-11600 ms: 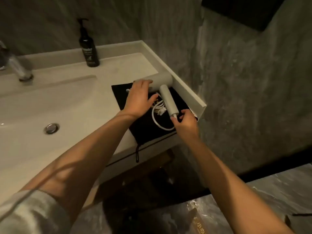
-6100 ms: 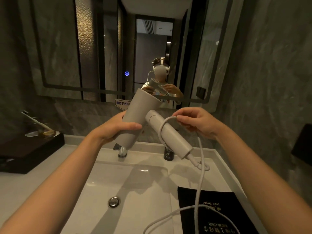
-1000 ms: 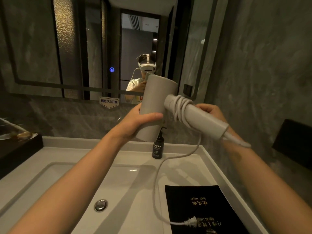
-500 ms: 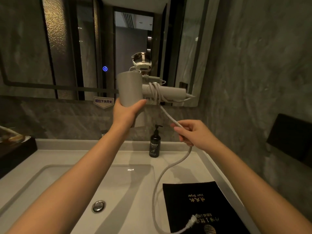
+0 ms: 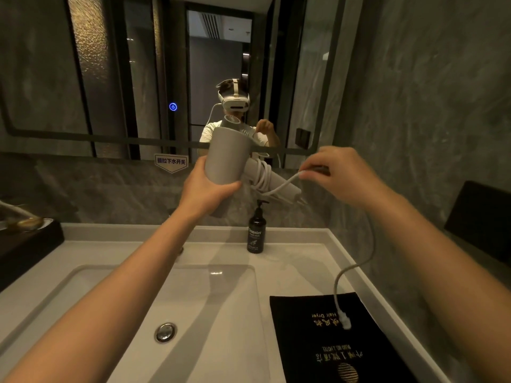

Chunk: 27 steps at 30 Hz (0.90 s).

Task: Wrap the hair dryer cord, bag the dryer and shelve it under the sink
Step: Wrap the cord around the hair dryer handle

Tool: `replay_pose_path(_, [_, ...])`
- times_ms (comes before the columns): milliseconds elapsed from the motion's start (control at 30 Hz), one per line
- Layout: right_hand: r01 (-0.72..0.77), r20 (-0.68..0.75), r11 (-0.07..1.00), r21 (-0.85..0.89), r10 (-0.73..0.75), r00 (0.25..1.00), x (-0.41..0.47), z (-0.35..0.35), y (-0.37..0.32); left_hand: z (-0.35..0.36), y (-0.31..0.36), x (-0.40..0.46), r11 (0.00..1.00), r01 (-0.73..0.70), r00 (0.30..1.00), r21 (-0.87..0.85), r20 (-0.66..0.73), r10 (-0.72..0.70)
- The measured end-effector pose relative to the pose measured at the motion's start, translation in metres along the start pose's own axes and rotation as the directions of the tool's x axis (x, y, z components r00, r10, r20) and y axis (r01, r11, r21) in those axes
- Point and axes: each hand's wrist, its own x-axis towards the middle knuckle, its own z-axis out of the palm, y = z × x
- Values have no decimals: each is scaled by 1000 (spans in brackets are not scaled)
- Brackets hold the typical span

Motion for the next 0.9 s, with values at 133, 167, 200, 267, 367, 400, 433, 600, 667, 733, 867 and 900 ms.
replay_pose_path(133, [20,-43,992,124,-14,999,9,-10,14,-9,5,0,997,-42,989,-69,138,52])
replay_pose_path(167, [8,-50,985,170,0,999,10,-11,16,-11,7,-1,995,-55,979,-82,194,70])
replay_pose_path(200, [-6,-53,977,214,17,998,12,-12,18,-13,9,-1,994,-56,967,-97,242,78])
replay_pose_path(267, [-28,-51,953,301,45,998,13,-11,20,-14,11,-2,990,-43,948,-134,306,83])
replay_pose_path(367, [-85,-42,854,514,125,991,11,-7,22,-12,17,-8,967,14,928,-255,364,82])
replay_pose_path(400, [-110,-37,808,579,161,986,10,-5,23,-11,18,-9,954,39,920,-297,383,82])
replay_pose_path(433, [-131,-30,768,627,192,981,9,-4,22,-9,20,-10,943,59,914,-327,397,80])
replay_pose_path(600, [-230,71,660,715,258,963,4,7,24,0,24,-11,913,114,913,-391,404,59])
replay_pose_path(667, [-271,150,556,786,254,955,0,9,26,1,22,-9,909,130,911,-395,410,48])
replay_pose_path(733, [-342,232,426,837,290,929,-2,13,30,3,20,-8,892,173,916,-418,400,10])
replay_pose_path(867, [-415,307,329,848,334,891,-5,32,27,12,22,-9,804,249,929,-540,369,-40])
replay_pose_path(900, [-426,327,286,858,336,883,-7,36,24,15,23,-8,786,258,934,-562,353,-54])
